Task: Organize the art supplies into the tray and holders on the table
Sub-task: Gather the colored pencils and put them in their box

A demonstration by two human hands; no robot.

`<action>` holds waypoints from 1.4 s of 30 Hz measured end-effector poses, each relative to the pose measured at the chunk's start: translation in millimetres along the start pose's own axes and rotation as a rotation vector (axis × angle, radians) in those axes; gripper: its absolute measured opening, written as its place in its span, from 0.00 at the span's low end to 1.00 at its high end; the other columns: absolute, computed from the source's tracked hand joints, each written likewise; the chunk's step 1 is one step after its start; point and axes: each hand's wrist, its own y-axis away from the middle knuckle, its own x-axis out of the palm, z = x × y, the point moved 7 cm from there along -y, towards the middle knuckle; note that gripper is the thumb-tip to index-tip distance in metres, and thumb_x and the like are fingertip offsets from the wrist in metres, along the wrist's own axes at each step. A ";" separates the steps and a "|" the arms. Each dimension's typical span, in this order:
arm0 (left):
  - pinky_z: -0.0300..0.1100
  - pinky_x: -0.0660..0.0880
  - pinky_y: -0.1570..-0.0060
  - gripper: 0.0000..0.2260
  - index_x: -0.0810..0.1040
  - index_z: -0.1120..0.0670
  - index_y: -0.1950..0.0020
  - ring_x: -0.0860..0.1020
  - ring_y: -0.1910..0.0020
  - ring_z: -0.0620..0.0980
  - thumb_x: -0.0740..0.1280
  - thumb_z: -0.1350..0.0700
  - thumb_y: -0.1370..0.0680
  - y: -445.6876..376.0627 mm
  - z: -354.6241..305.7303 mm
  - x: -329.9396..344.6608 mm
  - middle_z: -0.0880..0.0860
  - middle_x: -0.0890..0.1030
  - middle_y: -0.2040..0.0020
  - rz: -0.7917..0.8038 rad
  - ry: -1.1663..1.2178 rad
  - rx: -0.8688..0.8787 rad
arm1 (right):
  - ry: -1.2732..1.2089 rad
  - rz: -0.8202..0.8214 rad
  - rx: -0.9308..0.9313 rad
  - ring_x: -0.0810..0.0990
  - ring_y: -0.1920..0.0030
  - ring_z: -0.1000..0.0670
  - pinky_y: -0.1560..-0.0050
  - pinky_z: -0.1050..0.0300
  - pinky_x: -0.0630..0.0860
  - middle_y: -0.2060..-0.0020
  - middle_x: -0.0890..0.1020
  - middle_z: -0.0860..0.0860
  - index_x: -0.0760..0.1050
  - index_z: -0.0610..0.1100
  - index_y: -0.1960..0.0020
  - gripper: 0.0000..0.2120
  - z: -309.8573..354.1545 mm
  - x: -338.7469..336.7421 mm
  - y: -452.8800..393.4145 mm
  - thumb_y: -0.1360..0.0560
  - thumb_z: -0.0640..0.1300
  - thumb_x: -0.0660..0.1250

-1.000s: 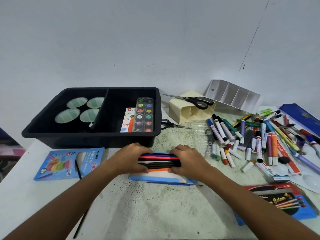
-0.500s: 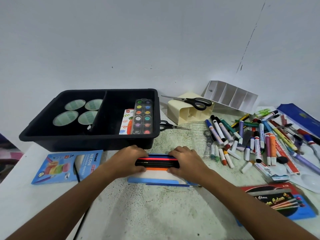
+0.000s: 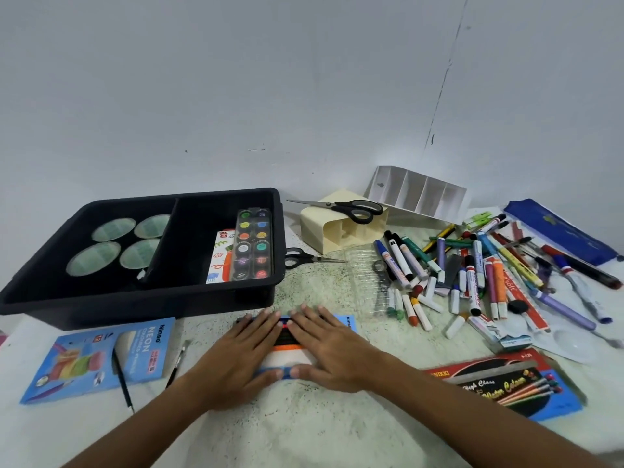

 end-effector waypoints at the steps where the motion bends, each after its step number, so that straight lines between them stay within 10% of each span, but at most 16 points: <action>1: 0.38 0.34 0.27 0.39 0.45 0.56 0.21 0.42 0.22 0.50 0.38 0.30 0.22 0.5 1.5 2.3 0.53 0.44 0.21 -0.042 0.054 0.012 | -0.033 -0.016 -0.006 0.39 0.22 0.49 0.24 0.52 0.34 0.21 0.50 0.44 0.47 0.40 0.21 0.38 1.5 -0.8 -0.8 0.20 0.65 0.48; 6: 0.28 0.32 0.33 0.38 0.32 0.47 0.25 0.27 0.31 0.33 0.35 0.26 0.27 -14.1 -5.1 2.2 0.39 0.32 0.26 -0.050 0.238 0.005 | -0.154 -0.197 -0.002 0.52 0.22 0.48 0.22 0.53 0.46 0.24 0.62 0.44 0.59 0.41 0.23 0.31 -12.7 -28.6 11.6 0.18 0.59 0.55; 14: 0.40 0.54 0.27 0.30 0.65 0.55 0.24 0.61 0.24 0.50 0.56 0.38 0.20 -104.4 -80.5 -57.6 0.52 0.66 0.25 -0.221 0.314 0.240 | -0.150 -0.438 0.207 0.79 0.41 0.44 0.41 0.51 0.76 0.40 0.80 0.42 0.76 0.39 0.35 0.17 -100.8 -89.5 86.9 0.21 0.45 0.63; 16: 0.47 0.66 0.31 0.25 0.73 0.59 0.30 0.71 0.31 0.55 0.63 0.44 0.21 -132.3 -101.8 -72.6 0.57 0.74 0.31 -0.297 0.305 0.309 | -0.097 -0.466 0.258 0.80 0.43 0.43 0.43 0.50 0.77 0.42 0.81 0.42 0.78 0.38 0.37 0.16 -128.9 -98.2 111.8 0.23 0.42 0.65; 21: 0.38 0.54 0.28 0.25 0.69 0.56 0.27 0.63 0.26 0.52 0.66 0.48 0.21 -223.0 -150.8 -89.2 0.54 0.69 0.27 -0.318 0.400 0.279 | 0.058 -0.439 0.414 0.79 0.40 0.40 0.42 0.43 0.77 0.42 0.81 0.42 0.79 0.38 0.38 0.17 -207.8 -111.0 164.3 0.26 0.39 0.67; 27: 0.46 0.47 0.24 0.28 0.56 0.53 0.21 0.46 0.21 0.50 0.57 0.43 0.18 -307.1 -188.8 -74.7 0.52 0.51 0.20 -0.222 0.225 0.191 | 0.127 -0.105 0.494 0.54 0.22 0.45 0.25 0.47 0.50 0.23 0.61 0.46 0.62 0.47 0.24 0.25 -284.0 -82.9 181.1 0.18 0.56 0.52; 31: 0.46 0.48 0.24 0.26 0.63 0.54 0.23 0.51 0.21 0.50 0.54 0.42 0.17 -313.8 -195.3 -61.3 0.53 0.53 0.20 -0.146 0.133 0.175 | 0.119 -0.095 0.390 0.69 0.32 0.47 0.31 0.46 0.62 0.34 0.76 0.49 0.74 0.49 0.33 0.26 -297.9 -85.9 186.3 0.20 0.60 0.48; 35: 0.46 0.71 0.38 0.15 0.83 0.58 0.45 0.77 0.38 0.55 0.64 0.49 0.21 -303.1 -189.9 -83.3 0.55 0.79 0.36 -0.310 0.220 0.165 | -0.008 -0.190 0.331 0.76 0.46 0.51 0.40 0.48 0.71 0.49 0.81 0.51 0.79 0.48 0.44 0.18 -313.5 -104.5 176.3 0.20 0.54 0.54; 42: 0.44 0.72 0.49 0.10 0.82 0.54 0.48 0.76 0.49 0.49 0.66 0.50 0.22 -300.0 -171.2 -96.5 0.50 0.82 0.51 -0.389 0.300 0.058 | 0.048 -0.305 0.366 0.77 0.49 0.45 0.51 0.52 0.75 0.51 0.82 0.48 0.80 0.45 0.43 0.13 -344.4 -128.5 116.8 0.23 0.41 0.60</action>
